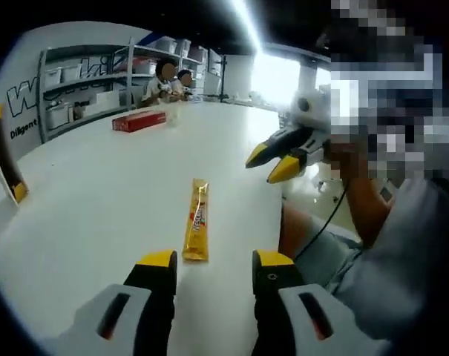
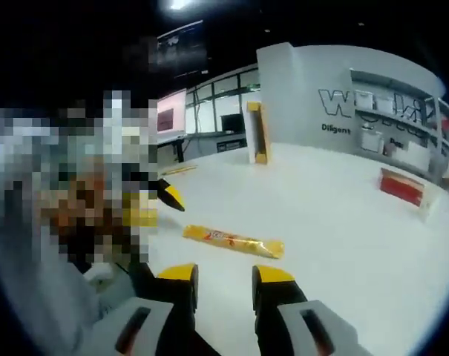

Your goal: Tear open the coffee pouch, take out the coffee, and pour the coffee from the pouch into the cup

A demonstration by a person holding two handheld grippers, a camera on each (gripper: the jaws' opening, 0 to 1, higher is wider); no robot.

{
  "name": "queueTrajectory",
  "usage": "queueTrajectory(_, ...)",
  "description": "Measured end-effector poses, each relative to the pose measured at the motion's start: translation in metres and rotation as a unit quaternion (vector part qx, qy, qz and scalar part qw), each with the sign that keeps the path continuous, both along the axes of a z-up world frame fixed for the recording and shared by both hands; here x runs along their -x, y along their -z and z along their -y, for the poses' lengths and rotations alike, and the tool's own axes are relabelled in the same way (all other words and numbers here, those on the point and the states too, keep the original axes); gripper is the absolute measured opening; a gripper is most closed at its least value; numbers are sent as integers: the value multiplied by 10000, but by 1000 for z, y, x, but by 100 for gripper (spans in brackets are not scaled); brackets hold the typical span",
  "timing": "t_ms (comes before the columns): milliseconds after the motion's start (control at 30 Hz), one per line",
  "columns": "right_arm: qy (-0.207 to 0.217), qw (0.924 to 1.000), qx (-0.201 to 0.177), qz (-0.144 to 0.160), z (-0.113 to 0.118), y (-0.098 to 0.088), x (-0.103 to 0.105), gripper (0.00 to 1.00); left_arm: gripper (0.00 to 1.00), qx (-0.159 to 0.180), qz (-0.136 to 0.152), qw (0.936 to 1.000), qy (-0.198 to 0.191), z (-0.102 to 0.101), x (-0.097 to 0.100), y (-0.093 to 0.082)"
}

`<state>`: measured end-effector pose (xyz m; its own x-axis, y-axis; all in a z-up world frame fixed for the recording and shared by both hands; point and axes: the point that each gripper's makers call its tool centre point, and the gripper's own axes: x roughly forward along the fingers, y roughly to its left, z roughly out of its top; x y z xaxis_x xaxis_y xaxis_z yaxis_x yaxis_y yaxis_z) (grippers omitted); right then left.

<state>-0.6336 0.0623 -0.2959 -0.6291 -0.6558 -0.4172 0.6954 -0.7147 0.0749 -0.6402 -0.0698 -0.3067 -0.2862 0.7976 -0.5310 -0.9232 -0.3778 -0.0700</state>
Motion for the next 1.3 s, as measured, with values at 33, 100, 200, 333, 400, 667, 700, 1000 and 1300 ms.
queueTrajectory(33,-23,10000,-3,6,-1,0,2,30,43,1,2,10000,-18,-1,1,-1)
queueTrajectory(100,-100,9999,-18,27,-3,-1,6,30,42,-105,83,9999,-92,-5,2,-5)
queueTrajectory(200,-324,9994,-58,63,-6,1,8,32,42,-321,144,9992,-207,-12,5,-12)
queueTrajectory(333,-632,9979,-99,68,-17,4,17,32,42,-341,89,9979,-545,-16,15,-9)
queueTrajectory(400,-782,9969,-86,31,-23,4,20,33,42,-388,86,9960,-800,-16,20,-9)
queueTrajectory(667,-1389,9897,347,64,-27,2,28,33,42,-592,281,9892,-1312,-28,29,-7)
queueTrajectory(700,-1449,9887,376,71,-26,3,30,33,42,-510,261,9892,-1350,-29,31,-5)
queueTrajectory(1000,-1648,9850,461,211,-10,15,30,33,48,-280,569,9929,-1004,-35,29,3)
queueTrajectory(1300,-1327,9902,360,230,12,14,27,36,52,-329,634,9965,-429,-30,4,-4)
